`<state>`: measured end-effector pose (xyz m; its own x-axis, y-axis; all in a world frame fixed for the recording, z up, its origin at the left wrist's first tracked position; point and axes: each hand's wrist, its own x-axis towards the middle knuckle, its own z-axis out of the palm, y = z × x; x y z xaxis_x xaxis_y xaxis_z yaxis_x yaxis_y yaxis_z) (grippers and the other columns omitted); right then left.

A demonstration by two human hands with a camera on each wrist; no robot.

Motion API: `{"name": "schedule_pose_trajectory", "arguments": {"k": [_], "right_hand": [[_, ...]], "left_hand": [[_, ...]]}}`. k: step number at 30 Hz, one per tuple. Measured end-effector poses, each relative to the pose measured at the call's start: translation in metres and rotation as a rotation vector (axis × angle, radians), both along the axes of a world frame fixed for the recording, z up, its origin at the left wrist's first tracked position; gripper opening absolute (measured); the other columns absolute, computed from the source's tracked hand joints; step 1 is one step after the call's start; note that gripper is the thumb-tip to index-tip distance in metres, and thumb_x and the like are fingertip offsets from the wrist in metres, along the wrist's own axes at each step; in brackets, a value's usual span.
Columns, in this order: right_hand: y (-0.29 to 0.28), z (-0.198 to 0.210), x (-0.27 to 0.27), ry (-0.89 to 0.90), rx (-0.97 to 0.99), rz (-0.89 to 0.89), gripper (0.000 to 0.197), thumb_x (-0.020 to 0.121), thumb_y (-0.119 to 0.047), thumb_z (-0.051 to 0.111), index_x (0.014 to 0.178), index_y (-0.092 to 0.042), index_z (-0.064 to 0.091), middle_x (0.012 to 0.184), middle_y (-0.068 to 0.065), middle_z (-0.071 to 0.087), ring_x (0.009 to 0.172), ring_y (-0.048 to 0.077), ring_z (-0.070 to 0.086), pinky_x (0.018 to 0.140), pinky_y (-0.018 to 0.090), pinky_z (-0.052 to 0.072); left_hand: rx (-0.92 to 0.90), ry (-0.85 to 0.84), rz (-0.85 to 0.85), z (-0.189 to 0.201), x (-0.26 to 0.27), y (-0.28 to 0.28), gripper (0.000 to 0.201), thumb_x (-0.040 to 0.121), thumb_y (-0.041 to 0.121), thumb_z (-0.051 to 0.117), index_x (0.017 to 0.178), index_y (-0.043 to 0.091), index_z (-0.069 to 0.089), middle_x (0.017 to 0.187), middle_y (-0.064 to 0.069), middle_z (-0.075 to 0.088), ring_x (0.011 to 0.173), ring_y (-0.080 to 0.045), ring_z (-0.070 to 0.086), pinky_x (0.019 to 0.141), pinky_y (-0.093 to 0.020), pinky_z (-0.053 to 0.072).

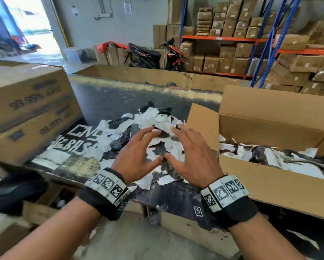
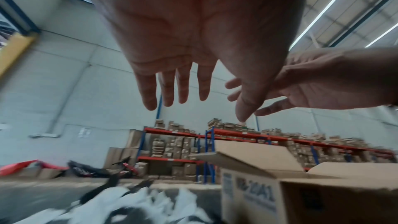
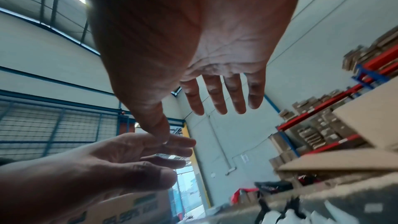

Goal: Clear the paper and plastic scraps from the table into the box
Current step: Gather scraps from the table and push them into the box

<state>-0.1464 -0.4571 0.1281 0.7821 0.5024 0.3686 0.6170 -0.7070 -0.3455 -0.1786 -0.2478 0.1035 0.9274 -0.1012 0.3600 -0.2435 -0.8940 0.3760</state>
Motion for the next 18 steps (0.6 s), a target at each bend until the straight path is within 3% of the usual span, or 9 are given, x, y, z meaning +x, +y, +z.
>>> {"name": "schedule_pose_trajectory", "arguments": {"k": [5, 7, 10, 14, 17, 18], "right_hand": [[0.079, -0.053, 0.008, 0.177, -0.091, 0.089, 0.075, 0.09, -0.057, 0.055, 0.154, -0.03, 0.026, 0.164, 0.003, 0.02, 0.15, 0.023, 0.019, 0.119, 0.045, 0.028], [0.094, -0.084, 0.019, 0.241, -0.173, 0.059, 0.081, 0.088, -0.063, 0.054, 0.155, -0.033, 0.021, 0.166, 0.005, 0.012, 0.152, 0.027, 0.012, 0.119, 0.05, 0.026], [0.102, -0.122, 0.042, 0.33, -0.258, -0.051, 0.094, 0.082, -0.072, 0.054, 0.156, -0.04, 0.007, 0.167, 0.004, -0.013, 0.153, 0.034, -0.006, 0.12, 0.059, 0.015], [0.102, -0.152, 0.089, 0.378, -0.26, -0.241, 0.124, 0.062, -0.089, 0.058, 0.153, -0.046, -0.016, 0.159, 0.003, -0.038, 0.148, 0.04, -0.023, 0.114, 0.071, 0.009], [0.097, -0.164, 0.134, 0.412, -0.211, -0.395, 0.138, 0.05, -0.093, 0.062, 0.151, -0.048, -0.021, 0.155, 0.006, -0.043, 0.148, 0.045, -0.02, 0.111, 0.075, 0.007], [0.098, -0.172, 0.163, 0.448, -0.191, -0.475, 0.141, 0.048, -0.093, 0.063, 0.15, -0.048, -0.023, 0.156, 0.007, -0.042, 0.148, 0.046, -0.016, 0.111, 0.075, 0.007]], "left_hand": [[-0.029, 0.209, 0.187, -0.05, -0.018, 0.094, 0.09, 0.076, 0.071, 0.063, 0.153, 0.033, 0.033, 0.16, 0.001, 0.026, 0.139, -0.025, 0.042, 0.111, -0.048, 0.043], [-0.02, 0.336, 0.245, -0.077, -0.019, 0.119, 0.108, 0.064, 0.09, 0.057, 0.155, 0.039, 0.026, 0.164, -0.004, 0.017, 0.149, -0.03, 0.026, 0.117, -0.053, 0.034], [0.002, 0.55, 0.273, -0.12, -0.011, 0.137, 0.134, 0.041, 0.108, 0.04, 0.157, 0.05, 0.005, 0.168, -0.007, -0.011, 0.155, -0.036, -0.006, 0.121, -0.062, 0.017], [0.137, 0.702, 0.279, -0.159, 0.024, 0.15, 0.146, 0.023, 0.11, 0.035, 0.148, 0.06, -0.021, 0.162, -0.001, -0.035, 0.151, -0.039, -0.024, 0.114, -0.077, 0.012], [0.207, 0.681, 0.277, -0.174, 0.068, 0.164, 0.149, 0.028, 0.106, 0.051, 0.145, 0.059, -0.029, 0.158, 0.0, -0.043, 0.148, -0.04, -0.03, 0.112, -0.079, 0.007], [0.221, 0.681, 0.248, -0.184, 0.105, 0.173, 0.15, 0.032, 0.103, 0.057, 0.144, 0.058, -0.031, 0.157, 0.0, -0.046, 0.148, -0.041, -0.03, 0.112, -0.079, 0.005]]}}
